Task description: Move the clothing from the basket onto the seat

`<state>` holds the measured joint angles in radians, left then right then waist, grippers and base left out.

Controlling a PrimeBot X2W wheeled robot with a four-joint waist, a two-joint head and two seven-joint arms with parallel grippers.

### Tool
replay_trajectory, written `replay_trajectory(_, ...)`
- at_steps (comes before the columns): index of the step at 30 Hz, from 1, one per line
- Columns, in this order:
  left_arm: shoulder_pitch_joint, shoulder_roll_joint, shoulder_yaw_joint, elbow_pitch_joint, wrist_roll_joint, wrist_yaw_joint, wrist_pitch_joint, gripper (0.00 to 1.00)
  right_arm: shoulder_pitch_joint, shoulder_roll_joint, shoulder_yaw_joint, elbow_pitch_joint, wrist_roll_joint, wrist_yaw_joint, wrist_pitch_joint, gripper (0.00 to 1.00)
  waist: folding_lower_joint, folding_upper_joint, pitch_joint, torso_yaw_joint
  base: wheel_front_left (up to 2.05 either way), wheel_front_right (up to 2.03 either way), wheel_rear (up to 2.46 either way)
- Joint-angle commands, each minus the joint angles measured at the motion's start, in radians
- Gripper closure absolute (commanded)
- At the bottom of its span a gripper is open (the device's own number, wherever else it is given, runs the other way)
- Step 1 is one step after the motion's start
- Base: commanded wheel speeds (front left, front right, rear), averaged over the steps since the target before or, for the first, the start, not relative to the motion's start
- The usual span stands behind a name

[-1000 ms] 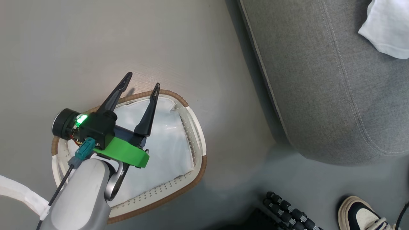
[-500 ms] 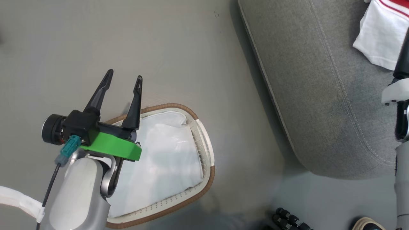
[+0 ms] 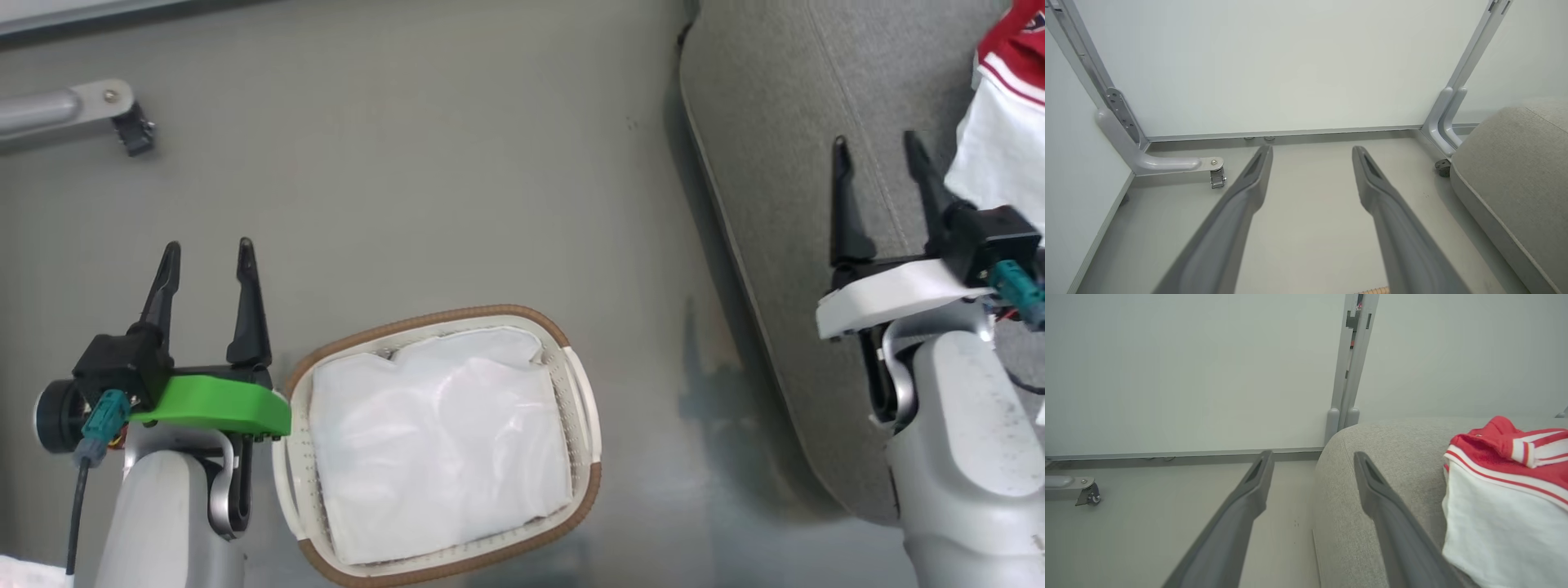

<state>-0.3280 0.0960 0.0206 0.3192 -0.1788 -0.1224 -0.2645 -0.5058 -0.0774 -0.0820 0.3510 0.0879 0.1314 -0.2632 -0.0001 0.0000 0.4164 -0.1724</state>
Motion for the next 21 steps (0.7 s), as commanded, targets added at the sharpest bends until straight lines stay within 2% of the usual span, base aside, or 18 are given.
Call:
replay_trajectory(1, 0.021, -0.006, 0.018, 0.008, 0.012, 0.005, 0.0, 0.0, 0.021, 0.004, 0.014, 0.005, 0.004, -0.001, -0.002, 0.0, 0.0001, 0.0, -0.06, 0.059, 0.0, 0.0, 0.0)
replay_trajectory(10, 0.069, -0.034, 0.106, 0.069, 0.059, 0.011, 0.0, 0.0, 0.065, 0.024, 0.115, 0.05, 0.036, -0.001, -0.002, 0.0, 0.0001, 0.0, -0.134, 0.103, 0.0, 0.0, 0.0)
replay_trajectory(21, 0.127, -0.044, 0.12, 0.097, 0.082, 0.018, 0.001, 0.0, 0.155, 0.024, 0.179, 0.076, 0.082, -0.001, -0.002, 0.0, 0.0001, 0.0, -0.212, 0.125, 0.0, 0.0, 0.0)
